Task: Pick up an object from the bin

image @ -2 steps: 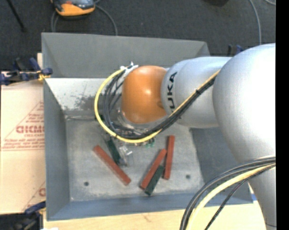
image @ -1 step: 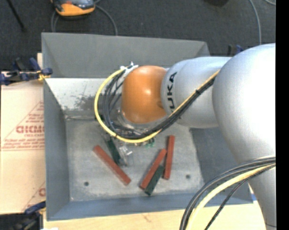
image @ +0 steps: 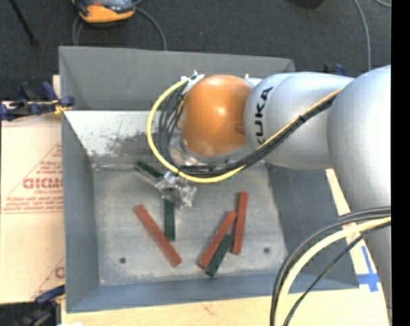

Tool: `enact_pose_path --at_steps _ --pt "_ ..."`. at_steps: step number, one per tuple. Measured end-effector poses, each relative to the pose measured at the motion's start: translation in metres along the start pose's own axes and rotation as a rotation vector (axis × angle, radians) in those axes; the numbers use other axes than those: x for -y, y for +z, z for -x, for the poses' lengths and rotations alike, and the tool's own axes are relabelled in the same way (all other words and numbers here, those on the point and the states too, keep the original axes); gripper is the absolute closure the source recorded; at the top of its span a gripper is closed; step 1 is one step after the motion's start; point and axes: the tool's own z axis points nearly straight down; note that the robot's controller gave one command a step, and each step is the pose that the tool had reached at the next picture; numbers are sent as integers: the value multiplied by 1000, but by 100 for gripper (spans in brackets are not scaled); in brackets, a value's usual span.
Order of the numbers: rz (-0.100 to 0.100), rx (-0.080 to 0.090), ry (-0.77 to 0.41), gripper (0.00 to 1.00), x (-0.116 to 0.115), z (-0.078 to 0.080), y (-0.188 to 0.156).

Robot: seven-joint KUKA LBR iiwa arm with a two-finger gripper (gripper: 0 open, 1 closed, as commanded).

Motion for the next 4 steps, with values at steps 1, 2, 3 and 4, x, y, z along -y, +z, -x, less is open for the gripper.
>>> enact_pose_path --at_steps 1,2,3,4 --pt "6 -8 1 0 -2 -3 3" --pt "6 -8 2 0 -2 -3 3" --pt "6 -7 58 0 3 -3 4" --pt "8 -8 104 0 20 -22 3"
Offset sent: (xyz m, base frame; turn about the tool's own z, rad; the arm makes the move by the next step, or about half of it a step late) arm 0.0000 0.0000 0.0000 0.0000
